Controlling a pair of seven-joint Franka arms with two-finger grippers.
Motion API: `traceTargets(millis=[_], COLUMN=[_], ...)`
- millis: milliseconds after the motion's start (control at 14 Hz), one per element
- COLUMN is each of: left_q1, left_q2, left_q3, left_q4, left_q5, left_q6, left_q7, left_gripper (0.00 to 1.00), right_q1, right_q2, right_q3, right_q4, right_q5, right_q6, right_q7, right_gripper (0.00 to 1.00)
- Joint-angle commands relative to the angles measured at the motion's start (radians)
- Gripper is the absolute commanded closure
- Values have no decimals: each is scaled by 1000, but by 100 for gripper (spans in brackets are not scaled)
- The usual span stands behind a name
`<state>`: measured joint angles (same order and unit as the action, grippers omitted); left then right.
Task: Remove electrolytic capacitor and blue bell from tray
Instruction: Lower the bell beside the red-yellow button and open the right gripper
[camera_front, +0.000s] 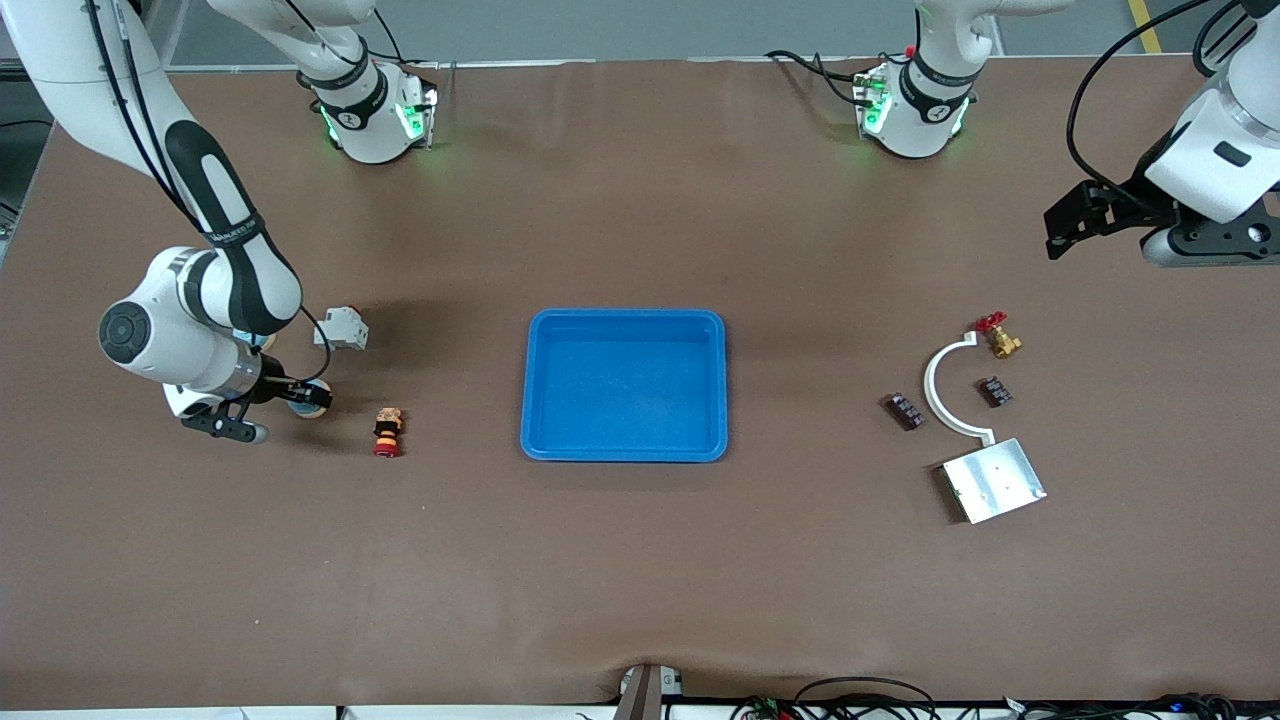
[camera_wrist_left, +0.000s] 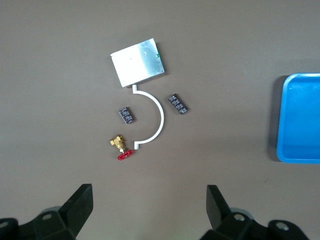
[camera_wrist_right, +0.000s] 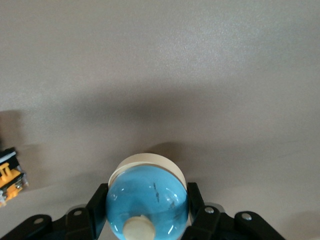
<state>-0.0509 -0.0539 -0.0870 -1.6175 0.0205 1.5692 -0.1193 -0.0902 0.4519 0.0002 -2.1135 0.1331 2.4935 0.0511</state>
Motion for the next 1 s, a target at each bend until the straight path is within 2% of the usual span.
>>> traceTargets(millis=[0, 429, 929], left_q1=[3, 2, 2], left_q2=[-4, -9, -17], left_q3=[7, 6, 0], left_q4=[13, 25, 36], left_q5=[-31, -31, -19], left_q6=[-21, -24, -24], left_q7=[18, 1, 23], left_gripper=[0, 0, 0], right_q1=[-20, -16, -16], right_q2=[27, 77, 122], right_q3=[15, 17, 18], right_q4=[46, 101, 139], right_q5=[23, 88, 89], right_q6=[-5, -7, -7], right_q7=[-25, -25, -25], right_gripper=[100, 100, 100])
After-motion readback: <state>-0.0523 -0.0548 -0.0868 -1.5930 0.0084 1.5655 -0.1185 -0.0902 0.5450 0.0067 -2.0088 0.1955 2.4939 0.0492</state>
